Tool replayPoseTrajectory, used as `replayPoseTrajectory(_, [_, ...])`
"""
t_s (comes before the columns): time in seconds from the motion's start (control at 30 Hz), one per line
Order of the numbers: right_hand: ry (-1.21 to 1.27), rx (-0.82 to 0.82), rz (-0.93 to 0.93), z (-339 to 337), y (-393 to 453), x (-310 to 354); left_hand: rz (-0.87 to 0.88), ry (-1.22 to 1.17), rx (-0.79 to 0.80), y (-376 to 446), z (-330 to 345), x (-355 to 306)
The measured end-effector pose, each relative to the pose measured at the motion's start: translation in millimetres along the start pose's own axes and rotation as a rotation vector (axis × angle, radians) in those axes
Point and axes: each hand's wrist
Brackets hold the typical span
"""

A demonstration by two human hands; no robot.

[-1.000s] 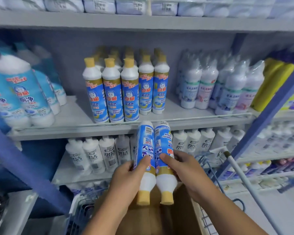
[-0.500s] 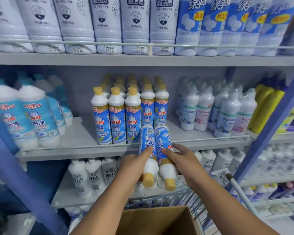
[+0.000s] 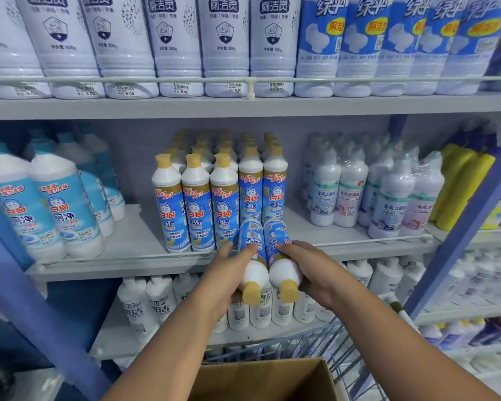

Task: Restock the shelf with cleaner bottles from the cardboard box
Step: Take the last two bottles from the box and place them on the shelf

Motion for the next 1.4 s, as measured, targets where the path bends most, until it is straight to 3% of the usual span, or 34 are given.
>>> replayPoseTrajectory(0.2, [0.098,0.035,-0.07,1.3,-3.6,10.0,0.141,0.119,0.022,-2.8,-1.4,-14.8])
replayPoseTrajectory(0.53, [0.011,0.14,-0.289,-9.6,-15.9,10.3,0.389,0.03,0.182,-29.3,-5.9,-17.5])
replayPoseTrajectory(0.7, [-0.116,0.219,-0.34,-23.4,-14.1,2.6,0.405,0.052,0.23,-25.7,-12.6,-8.2])
replayPoseTrajectory(1.03, [-0.2,0.08,-0.448,-25.2,-9.4,15.3,0.434,0.116,0.14,-23.5,-8.8,-19.9])
replayPoseTrajectory(1.3, [-0.364,-0.033,-0.469,-16.4,15.7,79.2,0.611,0.394,0.043,-0.6,-0.2,-94.0])
replayPoseTrajectory(1.4, [-0.521,-0.127,-0.471,-15.4,32.4,98.4,0.68,0.62,-0.091,12.1,5.8,-116.3])
Point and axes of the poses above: each hand's wrist, its own y-axis towards the middle knuckle, its own z-axis out of the palm, x = y × z, and after that the axes turned 2 degrees about x, right-handed
